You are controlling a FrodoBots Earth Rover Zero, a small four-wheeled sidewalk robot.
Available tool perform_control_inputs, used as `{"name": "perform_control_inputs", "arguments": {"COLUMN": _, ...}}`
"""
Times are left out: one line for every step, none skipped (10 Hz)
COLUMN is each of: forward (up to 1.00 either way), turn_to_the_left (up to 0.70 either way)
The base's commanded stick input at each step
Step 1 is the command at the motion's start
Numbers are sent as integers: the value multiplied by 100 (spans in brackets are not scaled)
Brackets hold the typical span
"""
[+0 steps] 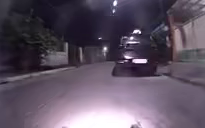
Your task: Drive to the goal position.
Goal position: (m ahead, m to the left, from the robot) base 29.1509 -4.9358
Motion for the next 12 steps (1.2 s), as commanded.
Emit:
{"name": "perform_control_inputs", "arguments": {"forward": 70, "turn_to_the_left": 0}}
{"name": "perform_control_inputs", "arguments": {"forward": 70, "turn_to_the_left": 0}}
{"name": "perform_control_inputs", "arguments": {"forward": 70, "turn_to_the_left": 0}}
{"name": "perform_control_inputs", "arguments": {"forward": 70, "turn_to_the_left": 0}}
{"name": "perform_control_inputs", "arguments": {"forward": 70, "turn_to_the_left": 0}}
{"name": "perform_control_inputs", "arguments": {"forward": 70, "turn_to_the_left": 0}}
{"name": "perform_control_inputs", "arguments": {"forward": 70, "turn_to_the_left": 0}}
{"name": "perform_control_inputs", "arguments": {"forward": 70, "turn_to_the_left": 0}}
{"name": "perform_control_inputs", "arguments": {"forward": 70, "turn_to_the_left": 0}}
{"name": "perform_control_inputs", "arguments": {"forward": 70, "turn_to_the_left": 0}}
{"name": "perform_control_inputs", "arguments": {"forward": 70, "turn_to_the_left": 0}}
{"name": "perform_control_inputs", "arguments": {"forward": 70, "turn_to_the_left": 0}}
